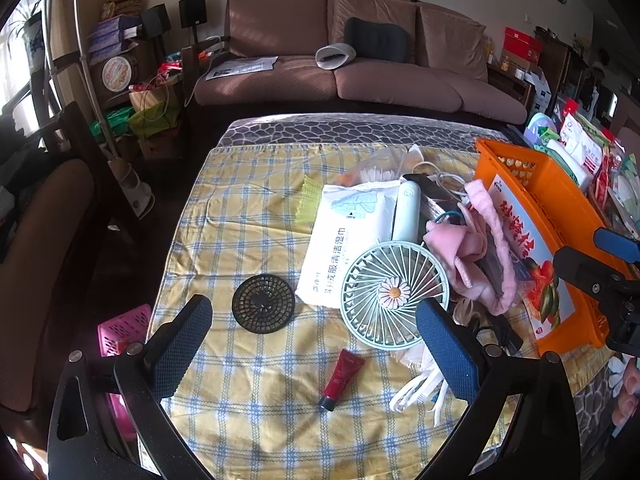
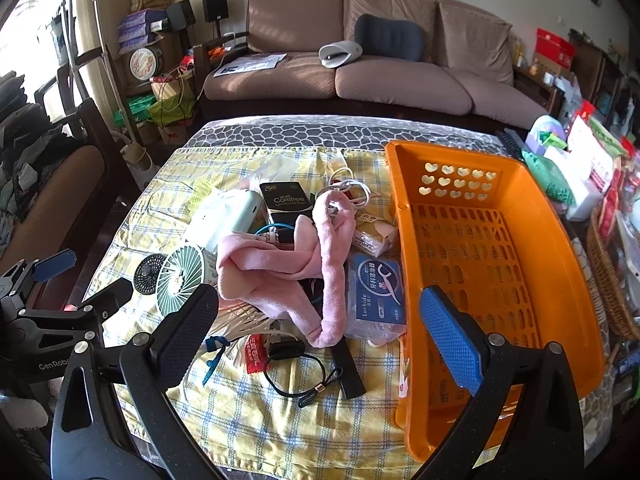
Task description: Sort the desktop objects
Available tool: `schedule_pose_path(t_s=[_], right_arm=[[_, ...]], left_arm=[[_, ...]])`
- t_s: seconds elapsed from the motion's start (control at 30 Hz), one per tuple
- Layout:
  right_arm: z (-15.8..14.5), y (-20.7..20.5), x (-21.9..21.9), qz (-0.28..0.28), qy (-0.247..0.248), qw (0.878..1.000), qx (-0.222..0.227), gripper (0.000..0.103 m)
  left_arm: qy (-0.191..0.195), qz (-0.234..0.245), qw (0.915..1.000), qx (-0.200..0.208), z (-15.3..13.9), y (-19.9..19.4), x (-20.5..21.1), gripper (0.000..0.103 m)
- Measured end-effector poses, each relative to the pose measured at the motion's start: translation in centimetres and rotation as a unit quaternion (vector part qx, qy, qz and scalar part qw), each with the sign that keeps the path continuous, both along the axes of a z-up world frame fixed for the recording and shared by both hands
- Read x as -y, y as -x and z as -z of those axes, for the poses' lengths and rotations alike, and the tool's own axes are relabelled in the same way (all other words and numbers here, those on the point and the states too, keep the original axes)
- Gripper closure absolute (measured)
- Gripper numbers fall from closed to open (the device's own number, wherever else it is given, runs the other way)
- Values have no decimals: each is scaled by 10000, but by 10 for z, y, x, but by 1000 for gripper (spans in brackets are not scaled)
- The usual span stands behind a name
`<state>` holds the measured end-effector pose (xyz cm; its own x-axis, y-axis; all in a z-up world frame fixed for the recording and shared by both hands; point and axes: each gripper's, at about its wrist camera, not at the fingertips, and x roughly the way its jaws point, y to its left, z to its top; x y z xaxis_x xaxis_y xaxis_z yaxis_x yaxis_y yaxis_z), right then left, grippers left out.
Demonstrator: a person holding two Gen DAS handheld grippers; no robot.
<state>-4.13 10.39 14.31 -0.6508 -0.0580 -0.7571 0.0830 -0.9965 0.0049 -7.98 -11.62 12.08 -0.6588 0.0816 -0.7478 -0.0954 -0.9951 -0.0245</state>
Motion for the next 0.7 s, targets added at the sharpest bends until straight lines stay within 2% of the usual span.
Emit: schedule_pose_path(t_s=[0.53,0.7], right_arm=[[-2,-17,-5,22,7,10000,-18,2],[-8,-25,-7,7,2,10000,-76,2]], left_arm=[[-16,79,10000,-49,-6,-17,-9,0],[281,-97,9987,-408,-18,-29,-16,0]])
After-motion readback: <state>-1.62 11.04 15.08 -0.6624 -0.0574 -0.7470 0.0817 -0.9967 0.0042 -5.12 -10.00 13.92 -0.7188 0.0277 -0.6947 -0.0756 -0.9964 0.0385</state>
